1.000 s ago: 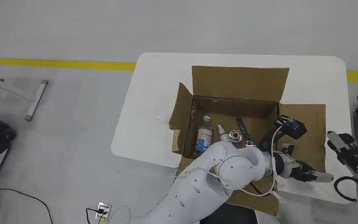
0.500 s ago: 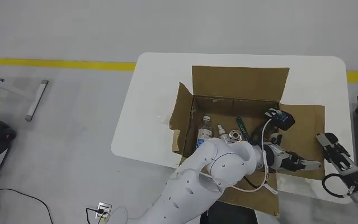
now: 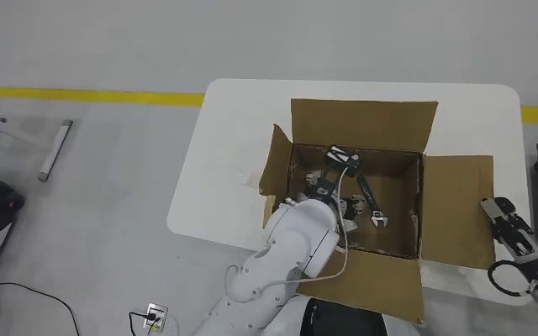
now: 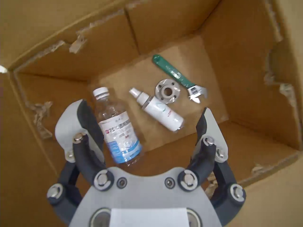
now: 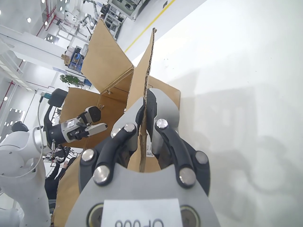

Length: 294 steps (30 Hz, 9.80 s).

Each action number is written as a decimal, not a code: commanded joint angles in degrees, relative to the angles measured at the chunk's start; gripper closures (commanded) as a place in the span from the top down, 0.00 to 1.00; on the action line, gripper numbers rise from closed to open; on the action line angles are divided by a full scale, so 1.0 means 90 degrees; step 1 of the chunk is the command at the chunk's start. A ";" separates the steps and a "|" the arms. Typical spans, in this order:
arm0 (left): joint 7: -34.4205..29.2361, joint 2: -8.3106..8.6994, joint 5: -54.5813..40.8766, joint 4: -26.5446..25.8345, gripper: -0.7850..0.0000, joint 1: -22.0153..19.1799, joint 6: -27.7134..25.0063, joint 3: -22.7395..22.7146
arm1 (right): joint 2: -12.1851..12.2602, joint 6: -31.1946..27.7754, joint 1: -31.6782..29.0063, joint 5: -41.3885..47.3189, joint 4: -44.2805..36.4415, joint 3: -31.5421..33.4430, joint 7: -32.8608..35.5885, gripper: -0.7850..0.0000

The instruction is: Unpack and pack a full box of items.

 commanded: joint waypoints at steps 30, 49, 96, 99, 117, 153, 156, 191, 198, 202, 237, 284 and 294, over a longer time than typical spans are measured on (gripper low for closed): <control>-0.0177 -0.0221 0.0411 0.1812 0.98 -0.0217 -0.0694 0.0042 | -0.0065 0.0399 0.0195 -0.0150 0.0031 -0.0053 -0.0595 0.00; 0.0038 -0.0309 0.0515 0.1636 0.00 -0.0196 -0.0796 -0.0149 | -0.0075 0.0620 0.0463 -0.0186 0.0099 -0.0169 -0.0632 0.00; -0.0013 -0.0192 0.0776 -0.2051 0.00 0.0435 -0.1491 -0.2087 | -0.0219 0.1802 0.0516 0.0065 0.0056 -0.0279 -0.1394 0.00; 0.0107 -0.0180 0.0838 -0.1967 0.00 0.0496 -0.1490 -0.2112 | -0.0225 0.1786 0.0475 -0.0010 0.0025 -0.0292 -0.1384 0.00; 0.0249 -0.0112 0.1084 -0.2950 0.00 0.0405 -0.1572 -0.2688 | -0.0281 0.1013 0.0178 -0.0547 -0.0622 0.0210 -0.1954 1.00; 0.0922 0.0123 0.2028 -0.0725 0.00 0.2124 -0.1894 -0.3021 | -0.0231 0.0153 0.0530 -0.2508 -0.1088 -0.0160 -0.1149 1.00; 0.0999 0.0128 0.2025 -0.0570 0.00 0.2132 -0.1845 -0.3006 | -0.0228 0.0139 0.0502 -0.2564 -0.1088 -0.0166 -0.1080 1.00; 0.0711 0.0173 0.2293 -0.1311 1.00 0.2211 -0.1895 -0.2686 | -0.0008 0.0415 0.2055 -0.6509 -0.1088 -0.2655 0.1651 0.00; 0.0711 0.0173 0.2293 -0.1311 1.00 0.2211 -0.1895 -0.2686 | -0.0008 0.0415 0.2055 -0.6509 -0.1088 -0.2655 0.1651 0.00; 0.0711 0.0173 0.2293 -0.1311 1.00 0.2211 -0.1895 -0.2686 | 0.0016 0.0260 0.2067 -0.6867 -0.1088 -0.2735 0.1718 0.00; 0.0711 0.0173 0.2293 -0.1311 1.00 0.2211 -0.1895 -0.2686 | -0.0289 0.1847 0.5094 -0.7593 0.1603 -0.5317 0.5603 0.84; 0.0711 0.0173 0.2293 -0.1311 1.00 0.2211 -0.1895 -0.2686 | -0.0212 0.2425 0.3678 -0.5414 -0.1088 -0.2106 0.3386 0.00; 0.0711 0.0173 0.2293 -0.1311 1.00 0.2211 -0.1895 -0.2686 | -0.0218 0.1858 0.2001 -0.3811 -0.1088 0.1715 0.2772 0.00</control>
